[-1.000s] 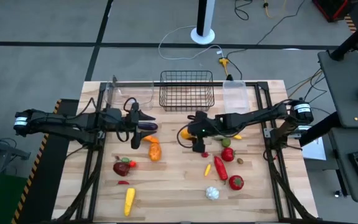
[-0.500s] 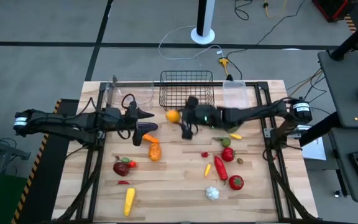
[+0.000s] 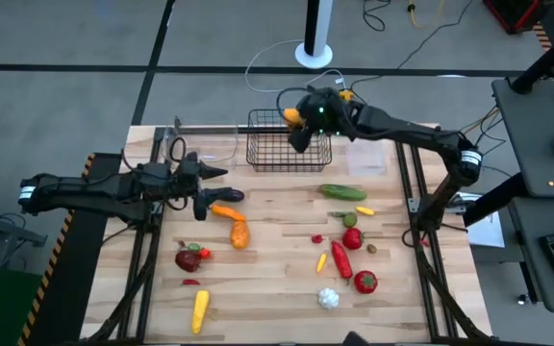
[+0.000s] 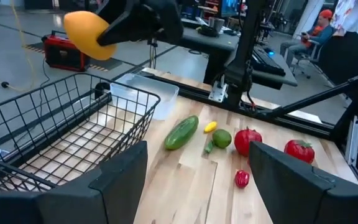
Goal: Sort produce into baskets
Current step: Put the lemon into the wire basket
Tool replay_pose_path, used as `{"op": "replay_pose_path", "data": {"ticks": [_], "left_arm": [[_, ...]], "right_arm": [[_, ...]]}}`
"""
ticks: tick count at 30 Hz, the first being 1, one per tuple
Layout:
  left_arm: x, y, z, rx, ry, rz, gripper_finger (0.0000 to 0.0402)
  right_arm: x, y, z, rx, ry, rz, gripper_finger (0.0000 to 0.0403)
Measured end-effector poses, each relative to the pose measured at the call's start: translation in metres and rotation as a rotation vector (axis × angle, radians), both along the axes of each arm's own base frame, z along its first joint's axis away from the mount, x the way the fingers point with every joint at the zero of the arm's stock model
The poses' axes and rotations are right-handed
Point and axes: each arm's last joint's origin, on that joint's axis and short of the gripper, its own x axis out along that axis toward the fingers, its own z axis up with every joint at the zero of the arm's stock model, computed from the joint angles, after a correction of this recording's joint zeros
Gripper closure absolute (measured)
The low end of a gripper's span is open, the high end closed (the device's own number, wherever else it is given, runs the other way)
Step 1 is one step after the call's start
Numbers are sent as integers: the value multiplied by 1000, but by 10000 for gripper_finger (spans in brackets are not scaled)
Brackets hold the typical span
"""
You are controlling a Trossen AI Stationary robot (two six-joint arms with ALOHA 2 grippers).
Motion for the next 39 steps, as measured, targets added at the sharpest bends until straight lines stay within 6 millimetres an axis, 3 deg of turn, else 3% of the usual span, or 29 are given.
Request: {"op": "replay_pose_path", "data": {"ticks": [8, 18, 24, 30, 39], "left_arm": [[4, 0, -2, 4, 15, 2, 139], [13, 1, 0, 45, -28, -2, 139], [13, 1, 0, 52, -18, -4, 139], [13, 0, -1, 93, -5, -11, 139], [13, 0, -1, 108, 4, -14, 139]], "right_arm": [[-11, -21, 4, 53, -19, -19, 182], [33, -51, -16, 86, 66, 17, 182], [45, -71, -27, 162, 324, 56, 182], [38, -84, -40, 238, 619, 172, 182], [44, -99, -61, 244, 665, 239, 182]]}}
